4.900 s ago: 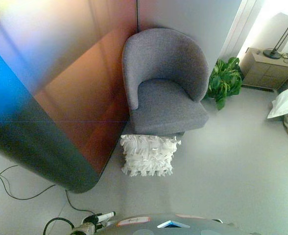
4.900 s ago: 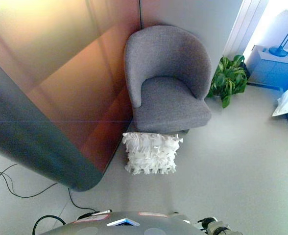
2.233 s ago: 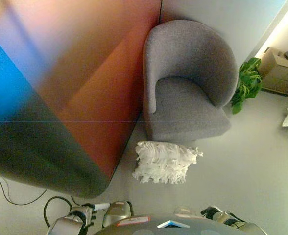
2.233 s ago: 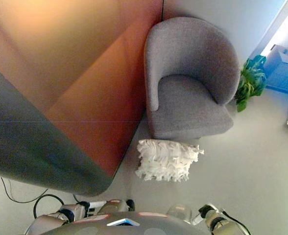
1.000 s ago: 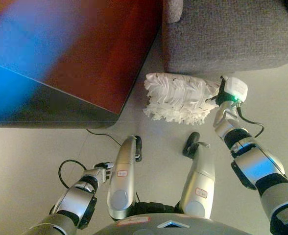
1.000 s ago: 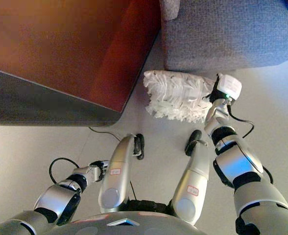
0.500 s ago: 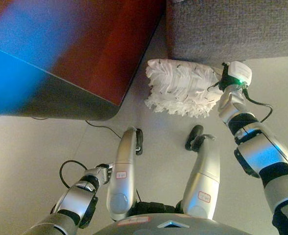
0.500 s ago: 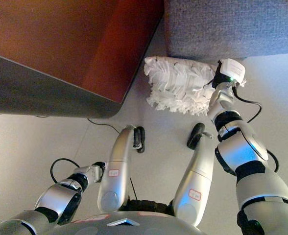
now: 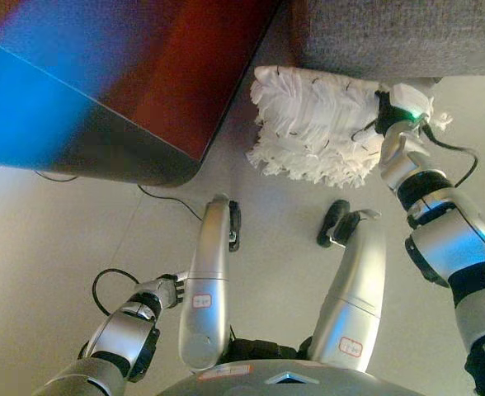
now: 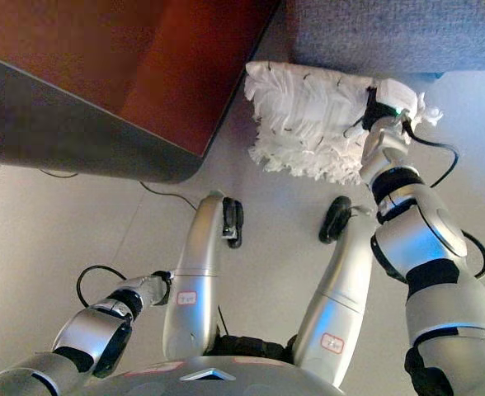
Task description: Pick up the pillow and put it on the sofa.
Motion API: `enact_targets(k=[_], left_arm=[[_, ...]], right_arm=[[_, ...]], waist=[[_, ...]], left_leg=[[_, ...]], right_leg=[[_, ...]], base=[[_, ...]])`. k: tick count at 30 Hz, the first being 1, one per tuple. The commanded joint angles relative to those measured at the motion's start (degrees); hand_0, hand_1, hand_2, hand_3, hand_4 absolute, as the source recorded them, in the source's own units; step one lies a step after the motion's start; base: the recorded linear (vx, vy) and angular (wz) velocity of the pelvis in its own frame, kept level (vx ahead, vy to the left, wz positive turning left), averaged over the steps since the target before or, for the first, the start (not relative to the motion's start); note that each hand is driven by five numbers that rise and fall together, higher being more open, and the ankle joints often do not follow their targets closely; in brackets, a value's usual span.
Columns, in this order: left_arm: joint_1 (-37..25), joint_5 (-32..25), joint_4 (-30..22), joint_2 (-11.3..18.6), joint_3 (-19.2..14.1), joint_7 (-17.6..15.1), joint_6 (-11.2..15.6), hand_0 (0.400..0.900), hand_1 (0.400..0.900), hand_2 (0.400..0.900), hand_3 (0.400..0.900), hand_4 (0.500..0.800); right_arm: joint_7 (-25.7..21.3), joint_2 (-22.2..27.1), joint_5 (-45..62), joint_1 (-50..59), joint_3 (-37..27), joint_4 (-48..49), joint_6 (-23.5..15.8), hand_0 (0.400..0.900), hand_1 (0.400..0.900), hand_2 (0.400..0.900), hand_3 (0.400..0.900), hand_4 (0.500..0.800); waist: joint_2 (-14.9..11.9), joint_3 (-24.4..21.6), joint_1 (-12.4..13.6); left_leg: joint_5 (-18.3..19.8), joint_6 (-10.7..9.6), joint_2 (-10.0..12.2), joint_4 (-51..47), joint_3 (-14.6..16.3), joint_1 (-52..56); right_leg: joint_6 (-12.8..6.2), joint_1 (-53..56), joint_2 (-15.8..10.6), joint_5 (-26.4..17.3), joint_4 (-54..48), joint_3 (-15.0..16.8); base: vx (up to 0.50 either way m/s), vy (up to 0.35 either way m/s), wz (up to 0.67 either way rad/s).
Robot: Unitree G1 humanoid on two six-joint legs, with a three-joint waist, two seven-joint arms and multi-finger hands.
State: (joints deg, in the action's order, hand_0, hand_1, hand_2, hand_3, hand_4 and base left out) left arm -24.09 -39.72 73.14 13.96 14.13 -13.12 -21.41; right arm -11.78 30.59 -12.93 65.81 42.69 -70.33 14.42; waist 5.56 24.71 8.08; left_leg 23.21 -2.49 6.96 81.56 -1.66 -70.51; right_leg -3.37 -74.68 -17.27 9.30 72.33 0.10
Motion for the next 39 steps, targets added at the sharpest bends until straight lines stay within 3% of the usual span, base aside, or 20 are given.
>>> enact_targets(k=[1, 8, 9, 10, 19, 27, 31, 35, 39], left_arm=[[1.6, -3.0, 1.8, 2.9, 0.6, -2.2, -1.1, 0.9, 0.9, 0.9, 0.9, 0.8], [1.4, -3.8, 1.8, 4.6, 0.8, -1.3, 1.1, 0.9, 0.9, 0.9, 0.9, 0.8], [1.4, -4.1, 1.8, 4.6, 0.9, -1.3, 1.2, 0.9, 0.9, 0.9, 0.9, 0.8], [1.3, -4.4, 1.8, 4.8, 1.0, -1.2, 1.4, 0.9, 0.9, 0.9, 0.9, 0.8], [2.6, -4.6, 3.1, 6.3, 0.6, 0.1, 2.0, 0.9, 0.9, 0.9, 0.9, 0.8], [2.8, -4.0, 3.4, 6.5, 0.4, 0.9, 2.8, 0.9, 0.9, 0.9, 0.9, 0.8], [2.9, -3.9, 3.3, 5.8, 0.2, 1.8, 4.1, 0.9, 0.9, 0.9, 0.9, 0.8], [4.0, -3.0, 2.8, 4.9, -0.4, 3.1, 5.5, 0.9, 0.9, 0.9, 0.9, 0.8], [5.8, -0.9, 1.6, 5.1, -0.5, 3.0, 6.7, 0.9, 0.9, 0.9, 0.9, 0.8]], right_arm=[[2.2, 3.3, 1.3, 7.3, 1.9, 0.5, -1.9, 0.9, 0.9, 0.9, 0.9, 0.8], [8.4, 3.7, 3.3, 10.3, 4.1, 0.3, -1.8, 0.9, 0.9, 0.9, 0.9, 0.8], [8.7, 3.7, 3.6, 10.4, 4.2, 0.2, -2.2, 0.814, 0.814, 0.814, 0.814, 0.748], [10.2, 3.8, 4.4, 10.8, 4.3, 0.1, -3.2, 0.4, 0.4, 0.4, 0.4, 0.5], [9.7, 4.7, 6.6, 11.8, 3.1, -1.4, -5.2, 0.4, 0.4, 0.4, 0.4, 0.5], [8.1, 4.8, 6.7, 11.8, 2.4, -1.9, -6.2, 0.4, 0.4, 0.4, 0.4, 0.5], [7.8, 4.4, 6.2, 10.9, 1.6, -2.1, -8.9, 0.4, 0.4, 0.4, 0.4, 0.5], [7.1, 5.2, 4.4, 8.4, 0.8, 0.2, -11.6, 0.4, 0.4, 0.4, 0.4, 0.5], [6.1, 7.3, 3.0, 3.6, -0.9, 5.2, -12.9, 0.4, 0.4, 0.4, 0.4, 0.5]], waist=[[1.8, 1.5, 0.8], [1.5, 2.2, 1.3], [1.5, 2.2, 1.3], [1.4, 2.3, 1.3], [1.3, 1.9, 1.6], [1.1, 0.9, 1.3], [0.8, -0.5, 0.9], [-0.1, -1.7, 0.5], [-1.3, -2.6, 1.0]], left_leg=[[3.1, 1.7, 1.4, 1.9, -2.4, -0.1], [5.1, 1.9, 1.7, 10.3, -3.9, -6.8], [5.1, 2.0, 1.7, 10.8, -4.0, -7.0], [5.3, 1.9, 1.7, 11.7, -4.2, -7.5], [5.7, 1.5, 3.0, 15.2, -4.8, -8.6], [5.3, 1.4, 4.9, 12.3, -4.1, -5.3], [3.5, 0.7, 6.7, 4.8, -2.6, -0.1], [-1.1, -0.3, 7.7, -7.5, -0.2, 9.3], [-7.5, -0.7, 6.0, -26.6, 2.7, 24.5]], right_leg=[[2.64, 3.4, -1.2, 12.0, 8.0, 5.3], [3.45, -3.4, -0.6, 15.2, 17.7, 6.9], [3.51, -3.7, -0.6, 15.4, 18.3, 6.9], [3.59, -4.2, -0.5, 15.7, 19.6, 7.1], [3.78, -6.0, -1.2, 16.5, 23.9, 7.8], [3.59, -3.1, -2.1, 15.3, 20.2, 7.0], [3.0, 2.3, -2.1, 12.8, 11.6, 5.0], [1.08, 11.0, -3.6, 7.9, -0.5, 1.9], [-1.09, 24.0, -6.5, 1.4, -15.4, -2.4]], base=[[-0.07, -0.04, 0.14], [-0.06, -0.051, 0.1], [-0.04, -0.05, 0.06], [-0.02, -0.042, 0.07], [-0.01, -0.019, 0.07], [0.01, 0.008, -0.01], [0.02, 0.049, -0.12], [0.04, 0.038, -0.12], [0.14, -0.007, -0.04]])
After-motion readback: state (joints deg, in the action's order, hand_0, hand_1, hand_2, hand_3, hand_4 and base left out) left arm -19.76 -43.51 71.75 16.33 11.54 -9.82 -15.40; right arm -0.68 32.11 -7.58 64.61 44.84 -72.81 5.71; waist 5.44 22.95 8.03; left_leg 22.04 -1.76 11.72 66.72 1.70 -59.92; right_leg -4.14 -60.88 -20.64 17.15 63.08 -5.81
